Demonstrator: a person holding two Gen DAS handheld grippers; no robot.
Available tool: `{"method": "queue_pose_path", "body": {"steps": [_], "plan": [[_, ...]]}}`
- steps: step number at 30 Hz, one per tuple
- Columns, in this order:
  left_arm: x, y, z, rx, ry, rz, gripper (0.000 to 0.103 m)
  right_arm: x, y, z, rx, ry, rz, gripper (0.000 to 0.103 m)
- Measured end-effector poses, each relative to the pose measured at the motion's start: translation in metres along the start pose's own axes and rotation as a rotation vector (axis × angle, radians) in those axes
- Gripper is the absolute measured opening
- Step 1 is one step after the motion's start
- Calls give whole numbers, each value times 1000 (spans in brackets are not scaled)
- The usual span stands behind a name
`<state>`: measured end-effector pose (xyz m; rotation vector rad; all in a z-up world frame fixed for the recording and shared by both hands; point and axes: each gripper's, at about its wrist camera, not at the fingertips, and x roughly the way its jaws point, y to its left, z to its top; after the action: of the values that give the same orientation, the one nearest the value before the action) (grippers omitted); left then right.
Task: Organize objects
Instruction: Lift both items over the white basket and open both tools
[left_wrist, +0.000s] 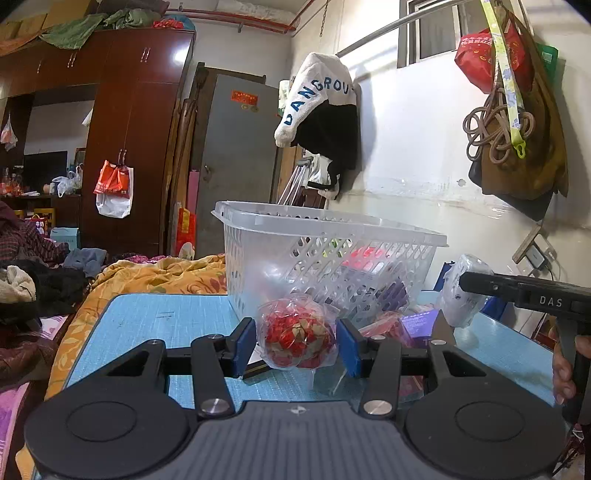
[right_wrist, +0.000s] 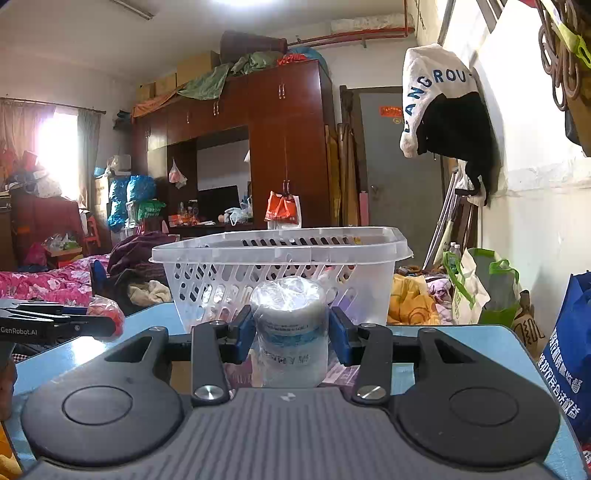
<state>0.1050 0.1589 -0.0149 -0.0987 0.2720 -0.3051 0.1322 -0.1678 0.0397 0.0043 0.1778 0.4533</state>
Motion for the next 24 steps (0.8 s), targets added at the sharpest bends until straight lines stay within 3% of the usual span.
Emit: {"method": "queue_pose_path", "body": {"steps": [6, 9, 12, 16, 21, 24], "plan": [[-4, 1, 0, -4, -20, 12, 52, -3, 1, 1, -2, -10, 2, 47], [-9, 2, 6, -29, -49, 14, 52, -13, -5, 2, 34, -21, 60, 46], [-18, -1, 20, -50, -77, -36, 52, -22, -10, 13, 72, -32, 92, 46], [-21, -24, 55, 13, -119, -51, 52, -22, -1, 48, 23, -65, 87, 46], [20, -46, 113, 15, -82, -72, 52, 21, 1, 109, 9, -51, 73, 46], [62, -53, 135, -1, -5, -16, 52, 60, -8, 128, 25, 10, 16, 46]]}}
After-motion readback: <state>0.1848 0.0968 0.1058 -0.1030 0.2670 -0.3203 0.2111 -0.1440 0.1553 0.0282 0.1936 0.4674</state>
